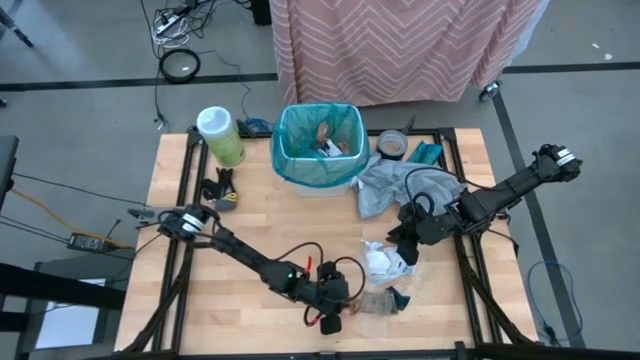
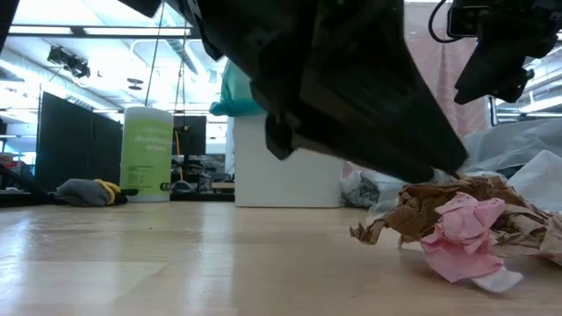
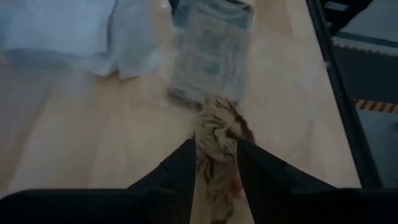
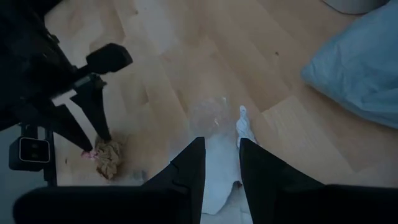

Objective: Place trash/remove bag and relplace
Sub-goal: Put the brown napkin into the trash bin, then put the transparent plastic material into the trash bin

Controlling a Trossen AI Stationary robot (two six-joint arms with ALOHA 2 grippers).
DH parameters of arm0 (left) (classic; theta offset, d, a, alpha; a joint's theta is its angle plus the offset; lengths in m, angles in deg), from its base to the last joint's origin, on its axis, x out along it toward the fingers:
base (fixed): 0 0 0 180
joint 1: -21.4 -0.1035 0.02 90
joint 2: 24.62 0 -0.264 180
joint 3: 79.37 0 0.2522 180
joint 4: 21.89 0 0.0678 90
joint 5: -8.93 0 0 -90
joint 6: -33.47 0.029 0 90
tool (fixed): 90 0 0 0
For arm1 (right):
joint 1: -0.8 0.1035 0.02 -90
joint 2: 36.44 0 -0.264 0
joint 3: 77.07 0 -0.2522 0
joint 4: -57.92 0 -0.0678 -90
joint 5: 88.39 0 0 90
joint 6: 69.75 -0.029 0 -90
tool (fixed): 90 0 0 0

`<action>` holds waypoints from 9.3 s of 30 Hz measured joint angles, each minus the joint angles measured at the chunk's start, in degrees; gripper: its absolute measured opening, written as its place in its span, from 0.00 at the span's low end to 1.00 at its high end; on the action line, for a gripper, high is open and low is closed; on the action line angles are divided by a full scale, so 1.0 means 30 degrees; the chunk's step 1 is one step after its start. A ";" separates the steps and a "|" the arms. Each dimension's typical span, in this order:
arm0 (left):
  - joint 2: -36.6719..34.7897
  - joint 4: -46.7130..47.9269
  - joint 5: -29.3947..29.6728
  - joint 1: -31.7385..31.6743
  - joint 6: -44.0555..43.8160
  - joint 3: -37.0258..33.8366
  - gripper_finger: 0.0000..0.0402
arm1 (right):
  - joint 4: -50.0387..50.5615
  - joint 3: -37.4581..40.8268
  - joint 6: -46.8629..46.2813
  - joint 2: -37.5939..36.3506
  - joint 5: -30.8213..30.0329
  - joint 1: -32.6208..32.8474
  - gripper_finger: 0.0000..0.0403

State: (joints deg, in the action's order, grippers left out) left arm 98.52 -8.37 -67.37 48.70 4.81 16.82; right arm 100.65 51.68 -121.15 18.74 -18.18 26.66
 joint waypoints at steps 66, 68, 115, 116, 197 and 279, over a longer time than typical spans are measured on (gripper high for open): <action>-0.4592 1.1350 0.6301 -0.1366 0.3367 1.1324 0.02 | 0.9823 0.0000 -1.6307 0.0015 0.2676 0.3689 0.00; -0.5718 0.9371 0.6389 -0.1480 0.3429 0.9812 0.02 | 1.0245 0.0000 -1.6903 0.0015 0.2684 0.4086 0.00; -1.6267 0.4077 0.9783 -0.2247 0.3043 -0.3206 0.02 | -0.1145 -0.6078 -0.5346 1.4277 0.4671 -0.3122 0.00; -1.6310 0.4113 0.9776 -0.2247 0.3043 -0.3206 0.02 | -0.1158 -0.6783 -0.4453 1.4722 0.4842 -0.3487 0.00; -1.5897 0.7805 -0.2952 -0.2496 -0.0610 -1.1901 0.46 | 0.8827 -1.3019 -0.4215 1.4345 0.3980 0.4288 0.01; -1.1496 1.7949 1.0190 -0.5468 0.9616 1.0294 0.01 | 0.8616 -1.3019 -0.5537 1.4345 0.2654 0.4168 0.00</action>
State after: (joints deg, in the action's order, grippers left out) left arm 64.04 45.47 -36.80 32.30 33.66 47.70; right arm 126.50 12.62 -137.76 61.78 -10.22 39.17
